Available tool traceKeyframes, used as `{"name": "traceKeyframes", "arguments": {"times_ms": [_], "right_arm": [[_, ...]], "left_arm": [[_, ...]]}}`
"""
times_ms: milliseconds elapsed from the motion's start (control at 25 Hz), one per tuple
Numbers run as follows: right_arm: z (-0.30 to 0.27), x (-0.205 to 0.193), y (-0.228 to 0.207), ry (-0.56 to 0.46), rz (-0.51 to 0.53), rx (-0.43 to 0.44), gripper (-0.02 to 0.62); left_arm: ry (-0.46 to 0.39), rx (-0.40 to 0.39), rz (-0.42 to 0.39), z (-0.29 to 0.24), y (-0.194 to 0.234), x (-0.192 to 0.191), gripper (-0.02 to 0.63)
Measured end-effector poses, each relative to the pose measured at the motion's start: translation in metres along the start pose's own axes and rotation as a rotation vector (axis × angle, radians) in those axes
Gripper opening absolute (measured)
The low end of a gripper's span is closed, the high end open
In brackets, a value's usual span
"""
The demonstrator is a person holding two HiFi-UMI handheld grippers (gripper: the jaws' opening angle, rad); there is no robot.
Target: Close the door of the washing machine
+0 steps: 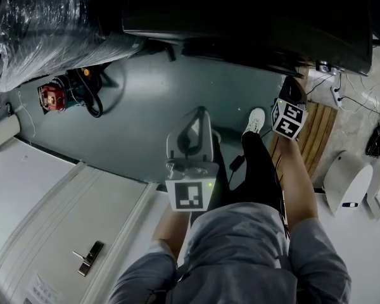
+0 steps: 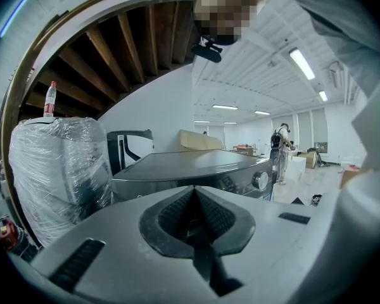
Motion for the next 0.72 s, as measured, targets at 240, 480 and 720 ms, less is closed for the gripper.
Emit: {"name": "traceKeyframes", "arguments": {"times_ms": [240, 480, 720], "right_arm": [[-0.0003, -0.0002, -0.0014, -0.002, 0.021, 0.018, 0.0], [0.0008, -0.0002, -0.0019, -0.004, 0.032, 0.015, 0.0], [0.0028, 0.0001, -0.0029, -0.002, 0.042, 0.019, 0.0]], "left_arm": [[-0.008, -0.002, 0.002, -0.0046, -0.002, 0.003, -0.003], [-0.002, -0.006, -0.004, -0.0017, -0.0061, 0.0046, -0.003], [-0.012, -0.006, -0.013, 0.0027, -0.0079, 0.0069, -0.003]]}}
Point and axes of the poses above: the fingertips, and each gripper's own axes: z backward along the fingers, y to its left, x out of its top, the point moved 9 cm from there along z, backward along the fingers, and after that the axes turned 11 degrees about -x, right-handed, at the moved point
